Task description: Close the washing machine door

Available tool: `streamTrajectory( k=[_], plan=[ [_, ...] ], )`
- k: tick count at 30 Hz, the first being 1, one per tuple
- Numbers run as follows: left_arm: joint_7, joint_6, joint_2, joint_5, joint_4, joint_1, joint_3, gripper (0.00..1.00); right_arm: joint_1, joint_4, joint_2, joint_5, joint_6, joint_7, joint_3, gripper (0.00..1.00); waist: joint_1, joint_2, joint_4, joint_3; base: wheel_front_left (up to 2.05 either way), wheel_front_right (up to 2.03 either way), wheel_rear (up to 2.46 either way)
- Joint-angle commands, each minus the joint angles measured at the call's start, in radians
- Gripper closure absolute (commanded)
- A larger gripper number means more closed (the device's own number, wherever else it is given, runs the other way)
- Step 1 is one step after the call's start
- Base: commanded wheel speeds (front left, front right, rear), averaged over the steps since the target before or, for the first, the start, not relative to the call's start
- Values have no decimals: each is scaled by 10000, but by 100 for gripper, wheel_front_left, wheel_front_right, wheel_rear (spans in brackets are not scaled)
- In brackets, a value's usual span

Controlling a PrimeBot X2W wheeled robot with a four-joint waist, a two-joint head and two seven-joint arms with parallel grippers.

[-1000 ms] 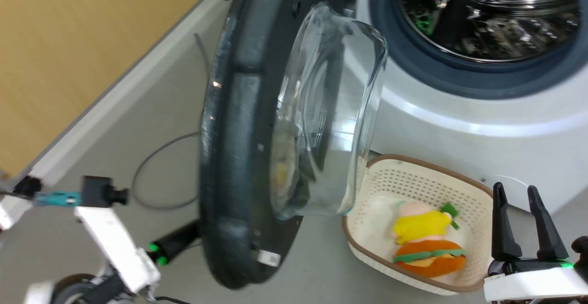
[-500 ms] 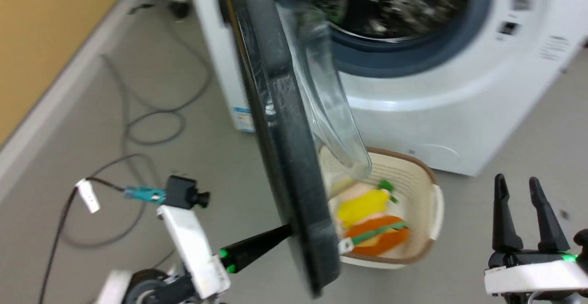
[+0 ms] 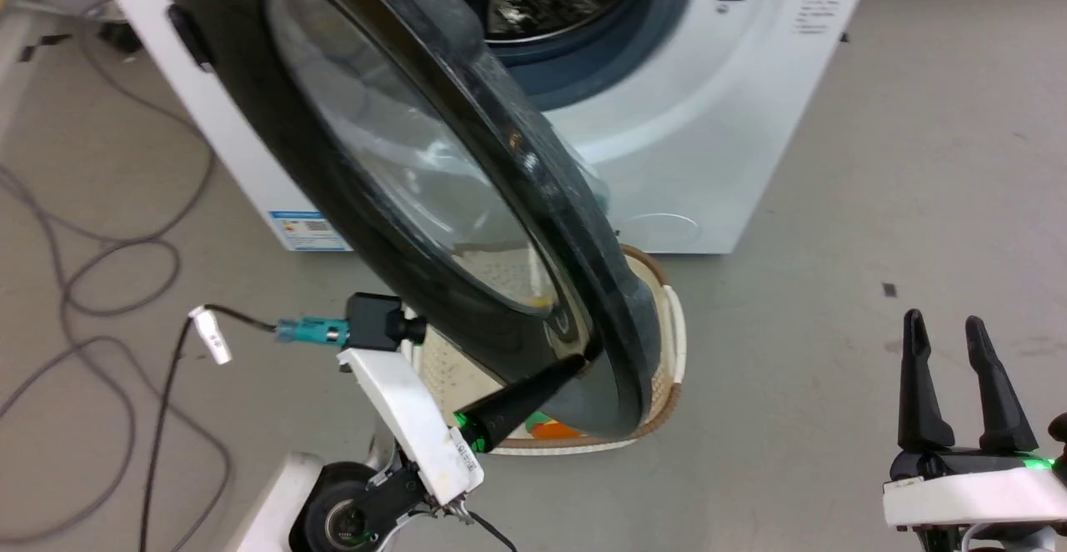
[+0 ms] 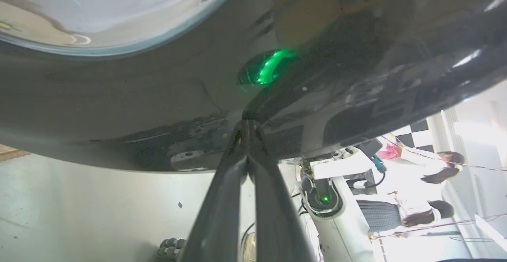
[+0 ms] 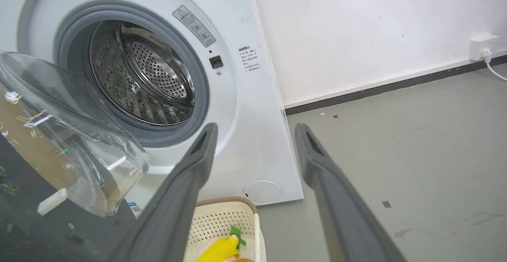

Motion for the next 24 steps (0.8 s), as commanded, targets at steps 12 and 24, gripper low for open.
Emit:
streamTrajectory(
  k=[12, 24],
  plan=[
    [-5621, -48, 1711, 3740, 602, -94, -1157, 100, 25, -119, 17, -61, 8, -44, -238, 0, 0, -1, 273, -402, 0, 0, 0],
    [-8060, 3793, 858, 9656, 1091, 79, 742, 100, 53, -851, 17, -1076, 8, -44, -115, 0, 0, -1, 377, -897, 0, 0, 0]
  ],
)
